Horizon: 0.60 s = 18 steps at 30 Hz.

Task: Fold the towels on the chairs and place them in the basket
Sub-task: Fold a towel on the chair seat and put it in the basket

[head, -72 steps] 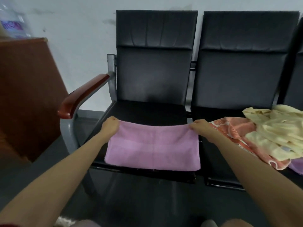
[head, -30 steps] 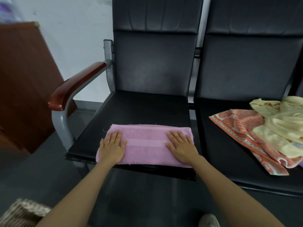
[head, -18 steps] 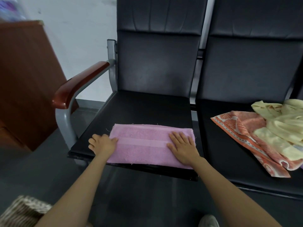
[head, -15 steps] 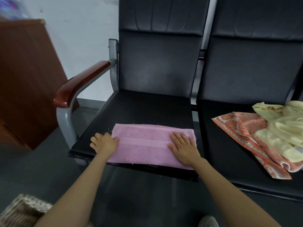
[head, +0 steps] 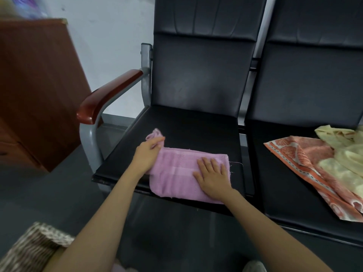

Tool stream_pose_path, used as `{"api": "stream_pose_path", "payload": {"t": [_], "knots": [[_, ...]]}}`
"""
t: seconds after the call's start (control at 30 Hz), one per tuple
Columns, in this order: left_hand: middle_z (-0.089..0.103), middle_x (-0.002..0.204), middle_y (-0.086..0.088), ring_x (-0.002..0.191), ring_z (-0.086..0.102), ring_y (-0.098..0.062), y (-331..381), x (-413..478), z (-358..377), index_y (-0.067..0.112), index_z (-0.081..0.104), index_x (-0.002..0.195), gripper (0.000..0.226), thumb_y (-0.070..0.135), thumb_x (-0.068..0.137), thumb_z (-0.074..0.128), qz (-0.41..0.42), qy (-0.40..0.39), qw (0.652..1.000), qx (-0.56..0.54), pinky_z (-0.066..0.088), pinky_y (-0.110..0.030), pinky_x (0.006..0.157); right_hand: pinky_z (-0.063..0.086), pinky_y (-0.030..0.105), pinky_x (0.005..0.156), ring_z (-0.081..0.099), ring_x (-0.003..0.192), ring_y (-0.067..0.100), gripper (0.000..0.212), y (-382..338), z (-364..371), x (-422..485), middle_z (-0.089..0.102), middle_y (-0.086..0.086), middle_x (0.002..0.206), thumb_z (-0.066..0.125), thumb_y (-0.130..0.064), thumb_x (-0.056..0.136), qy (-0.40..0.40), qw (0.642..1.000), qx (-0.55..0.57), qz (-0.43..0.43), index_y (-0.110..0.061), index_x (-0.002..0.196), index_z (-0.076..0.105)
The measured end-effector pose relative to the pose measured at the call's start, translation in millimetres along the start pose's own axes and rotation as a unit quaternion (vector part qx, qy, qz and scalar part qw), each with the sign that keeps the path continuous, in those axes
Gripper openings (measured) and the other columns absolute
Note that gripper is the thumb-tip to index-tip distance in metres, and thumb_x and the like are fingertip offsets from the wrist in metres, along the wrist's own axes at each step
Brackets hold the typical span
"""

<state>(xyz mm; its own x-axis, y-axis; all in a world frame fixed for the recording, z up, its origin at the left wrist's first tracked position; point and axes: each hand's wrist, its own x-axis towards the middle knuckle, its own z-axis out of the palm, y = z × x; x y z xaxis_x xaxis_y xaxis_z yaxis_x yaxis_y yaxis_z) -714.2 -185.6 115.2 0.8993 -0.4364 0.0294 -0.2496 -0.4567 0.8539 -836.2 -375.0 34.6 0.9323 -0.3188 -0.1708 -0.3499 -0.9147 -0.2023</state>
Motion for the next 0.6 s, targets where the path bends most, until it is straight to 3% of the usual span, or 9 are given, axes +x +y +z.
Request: {"api": "stream_pose_path", "payload": {"t": [0.07, 0.2, 0.27, 0.33, 0.4, 0.5, 0.6], "knots": [[0.051, 0.131, -0.007, 0.098, 0.059, -0.022, 13.6, -0.2, 8.7, 0.032, 0.053, 0.131, 0.035, 0.022, 0.099, 0.044, 0.019, -0.019, 1.0, 0.013, 0.052, -0.032, 0.082, -0.009, 0.047, 0.117, -0.013, 0.147, 0.024, 0.061, -23.3, 3.3, 5.7, -0.01, -0.001, 0.16, 0.012, -0.051, 0.101, -0.007, 1.0, 0.016, -0.009, -0.023, 0.153, -0.002], [0.044, 0.142, -0.001, 0.121, 0.049, -0.017, 26.5, -3.0, 34.3, 0.019, 0.05, 0.137, 0.042, 0.009, 0.096, 0.045, 0.073, -0.061, 0.992, 0.08, 0.036, -0.013, 0.089, -0.005, 0.046, 0.119, -0.007, 0.147, 0.024, 0.057, -40.5, 6.2, 20.0, -0.002, -0.001, 0.161, 0.02, -0.044, 0.102, -0.01, 0.996, 0.076, -0.044, -0.024, 0.153, 0.006], [0.042, 0.146, -0.002, 0.128, 0.044, -0.016, 25.7, -3.2, 49.7, 0.014, 0.048, 0.138, 0.043, 0.007, 0.096, 0.044, 0.088, -0.098, 0.985, 0.113, 0.028, -0.01, 0.095, 0.012, 0.04, 0.119, 0.018, 0.145, 0.023, 0.048, -35.9, -3.2, 19.1, 0.024, 0.003, 0.156, 0.03, -0.03, 0.103, 0.02, 0.982, 0.166, -0.087, -0.019, 0.149, 0.028], [0.04, 0.148, -0.003, 0.131, 0.042, -0.017, 25.5, -3.3, 61.0, 0.013, 0.046, 0.14, 0.043, 0.007, 0.097, 0.043, 0.091, -0.122, 0.979, 0.135, 0.024, -0.008, 0.094, 0.033, 0.026, 0.106, 0.046, 0.126, 0.017, 0.037, -24.8, -20.1, 9.5, 0.052, 0.005, 0.138, 0.038, -0.014, 0.1, 0.033, 0.959, 0.268, -0.092, -0.014, 0.134, 0.051], [0.039, 0.148, -0.003, 0.13, 0.042, -0.018, 26.4, -2.6, 69.0, 0.011, 0.044, 0.14, 0.045, 0.004, 0.097, 0.041, 0.095, -0.13, 0.975, 0.151, 0.023, -0.005, 0.089, 0.044, 0.027, 0.094, 0.055, 0.114, 0.017, 0.033, -5.0, -35.5, -1.1, 0.06, 0.003, 0.127, 0.044, -0.012, 0.096, 0.048, 0.969, 0.232, -0.067, -0.015, 0.125, 0.06], [0.043, 0.144, -0.006, 0.122, 0.048, -0.02, 34.3, -4.5, 77.1, 0.011, 0.045, 0.139, 0.044, 0.003, 0.097, 0.038, 0.111, -0.13, 0.969, 0.177, 0.029, -0.01, 0.086, 0.047, 0.031, 0.09, 0.053, 0.108, 0.015, 0.025, 29.4, -44.9, -10.9, 0.06, -0.002, 0.117, 0.057, -0.023, 0.09, 0.037, 0.994, 0.073, -0.068, -0.022, 0.114, 0.064], [0.056, 0.126, -0.009, 0.097, 0.056, -0.017, 41.8, -10.4, 87.9, 0.014, 0.052, 0.133, 0.039, 0.006, 0.099, 0.036, 0.128, -0.146, 0.962, 0.192, 0.043, -0.023, 0.083, 0.046, 0.035, 0.094, 0.051, 0.109, 0.015, 0.026, 39.4, -43.5, -15.8, 0.057, -0.006, 0.12, 0.064, -0.03, 0.086, -0.006, 0.993, 0.085, -0.079, -0.024, 0.112, 0.065]]}}
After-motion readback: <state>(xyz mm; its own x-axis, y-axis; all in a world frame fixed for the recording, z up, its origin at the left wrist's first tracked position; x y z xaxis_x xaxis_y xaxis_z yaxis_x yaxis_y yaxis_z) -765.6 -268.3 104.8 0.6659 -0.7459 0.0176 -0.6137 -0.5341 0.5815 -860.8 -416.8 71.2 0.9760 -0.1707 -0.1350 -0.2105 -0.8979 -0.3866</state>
